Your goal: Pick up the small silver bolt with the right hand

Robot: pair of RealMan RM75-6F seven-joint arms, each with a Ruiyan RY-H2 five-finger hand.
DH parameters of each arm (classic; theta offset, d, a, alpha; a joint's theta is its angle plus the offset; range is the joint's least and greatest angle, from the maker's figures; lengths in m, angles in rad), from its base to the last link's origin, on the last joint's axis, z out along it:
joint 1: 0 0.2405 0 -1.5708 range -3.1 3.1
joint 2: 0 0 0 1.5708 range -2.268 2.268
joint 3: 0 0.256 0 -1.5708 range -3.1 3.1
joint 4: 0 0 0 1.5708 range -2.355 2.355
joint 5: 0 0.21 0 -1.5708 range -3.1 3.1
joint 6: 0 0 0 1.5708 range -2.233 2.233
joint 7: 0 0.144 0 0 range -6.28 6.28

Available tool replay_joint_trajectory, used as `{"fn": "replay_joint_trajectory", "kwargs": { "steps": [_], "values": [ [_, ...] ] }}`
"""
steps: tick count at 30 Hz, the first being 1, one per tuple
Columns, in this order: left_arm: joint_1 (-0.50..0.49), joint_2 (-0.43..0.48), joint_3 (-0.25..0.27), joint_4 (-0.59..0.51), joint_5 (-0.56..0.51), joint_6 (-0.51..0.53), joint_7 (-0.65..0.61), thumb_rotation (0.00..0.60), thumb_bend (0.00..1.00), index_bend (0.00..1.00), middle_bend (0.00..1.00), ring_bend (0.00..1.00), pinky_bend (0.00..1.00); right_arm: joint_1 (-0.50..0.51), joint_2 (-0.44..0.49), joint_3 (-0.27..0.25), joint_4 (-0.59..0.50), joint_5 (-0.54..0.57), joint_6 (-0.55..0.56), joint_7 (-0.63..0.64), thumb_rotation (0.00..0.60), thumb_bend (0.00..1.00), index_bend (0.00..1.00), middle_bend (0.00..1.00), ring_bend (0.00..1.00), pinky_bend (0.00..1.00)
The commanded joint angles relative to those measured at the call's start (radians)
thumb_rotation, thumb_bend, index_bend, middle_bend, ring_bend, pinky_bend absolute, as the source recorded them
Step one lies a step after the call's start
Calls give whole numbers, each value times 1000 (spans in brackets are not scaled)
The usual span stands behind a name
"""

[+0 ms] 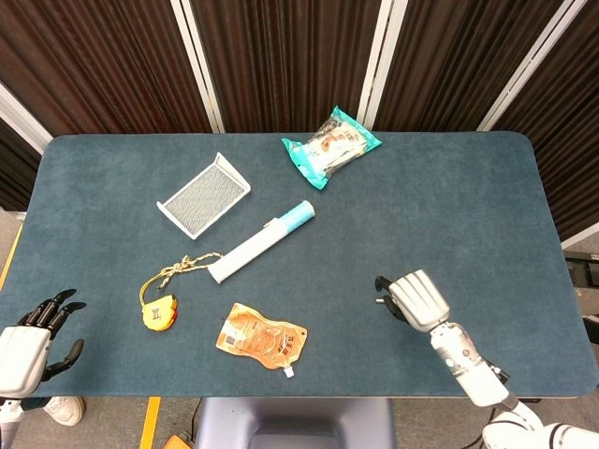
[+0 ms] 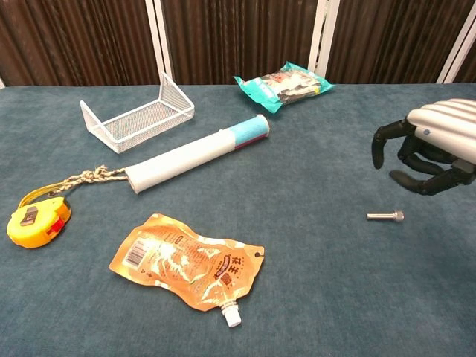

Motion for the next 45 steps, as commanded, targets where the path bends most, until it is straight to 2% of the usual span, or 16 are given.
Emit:
{"fn": "replay_joint_trajectory", "kwargs": {
  "steps": [1,8,15,25,45],
  "values": [
    [-1,0,0,1,1,-1,0,600,370,270,147,216,420,10,-13,2,-4,18,-13,-21,600,358,526,1000,1000,955],
    [-2,1,2,-1,3,-4,1,600,370,270,147,228,420,27,-27,2,-6,73,-48,-58,600,339,526,1000,1000,956],
    [-4,1,2,0,1,-8,2,600,369,271,147,229,420,47,-50,7,6,170,-104,-159,600,340,593,1000,1000,963],
    [-5,1,2,2,0,-10,-5,600,370,270,147,230,420,78,-105,8,72,258,-150,-201,600,341,593,1000,1000,963],
    [-6,0,3,2,3,-9,-3,600,370,270,147,240,421,106,-141,-9,120,329,-174,-244,600,341,625,1000,1000,963]
  ]
}}
